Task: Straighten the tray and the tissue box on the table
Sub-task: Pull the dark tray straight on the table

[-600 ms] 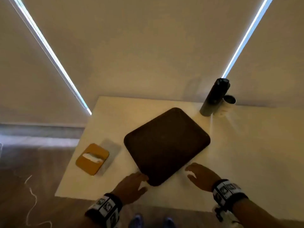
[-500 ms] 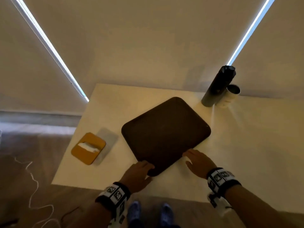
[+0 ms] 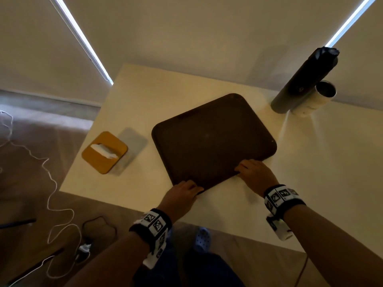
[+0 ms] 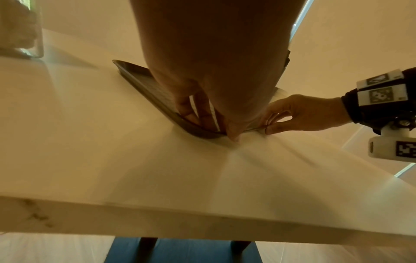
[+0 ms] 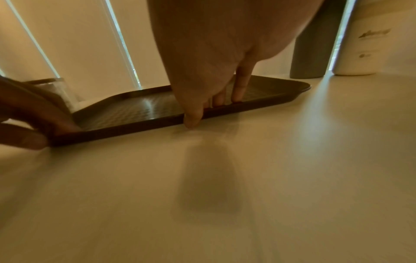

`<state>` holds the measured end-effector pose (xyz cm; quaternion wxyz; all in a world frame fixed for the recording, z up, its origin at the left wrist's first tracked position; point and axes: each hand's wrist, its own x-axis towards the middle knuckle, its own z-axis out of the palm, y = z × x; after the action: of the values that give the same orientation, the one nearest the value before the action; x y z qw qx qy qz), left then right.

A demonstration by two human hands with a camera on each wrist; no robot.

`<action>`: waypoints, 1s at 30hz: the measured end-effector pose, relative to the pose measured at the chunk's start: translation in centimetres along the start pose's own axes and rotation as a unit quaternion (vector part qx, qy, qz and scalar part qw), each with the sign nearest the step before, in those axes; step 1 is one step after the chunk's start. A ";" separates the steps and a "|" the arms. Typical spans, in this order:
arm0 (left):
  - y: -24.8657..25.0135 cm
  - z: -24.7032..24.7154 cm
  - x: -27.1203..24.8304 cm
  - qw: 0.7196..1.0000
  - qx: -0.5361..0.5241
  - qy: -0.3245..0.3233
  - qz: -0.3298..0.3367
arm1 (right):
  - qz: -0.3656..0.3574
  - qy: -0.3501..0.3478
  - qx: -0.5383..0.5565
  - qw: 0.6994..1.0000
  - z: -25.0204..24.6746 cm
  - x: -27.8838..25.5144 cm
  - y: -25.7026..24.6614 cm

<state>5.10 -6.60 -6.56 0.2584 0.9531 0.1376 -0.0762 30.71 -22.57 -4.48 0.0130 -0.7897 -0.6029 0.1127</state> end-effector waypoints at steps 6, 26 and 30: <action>-3.0 -2.3 -0.3 0.999 0.042 0.026 -0.021 | -0.034 0.021 0.008 0.999 1.2 0.7 -2.1; -10.0 -7.4 7.1 0.997 0.044 0.059 -0.028 | 0.085 0.093 0.101 0.987 2.0 6.5 -5.6; -12.0 -9.1 9.3 0.996 0.041 0.070 -0.037 | 0.102 0.099 0.110 0.984 1.4 9.3 -5.7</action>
<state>10.98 10.09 -6.42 0.2059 0.9603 0.1869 -0.0239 27.32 -12.26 -6.44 0.1474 -0.8481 -0.4989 0.1005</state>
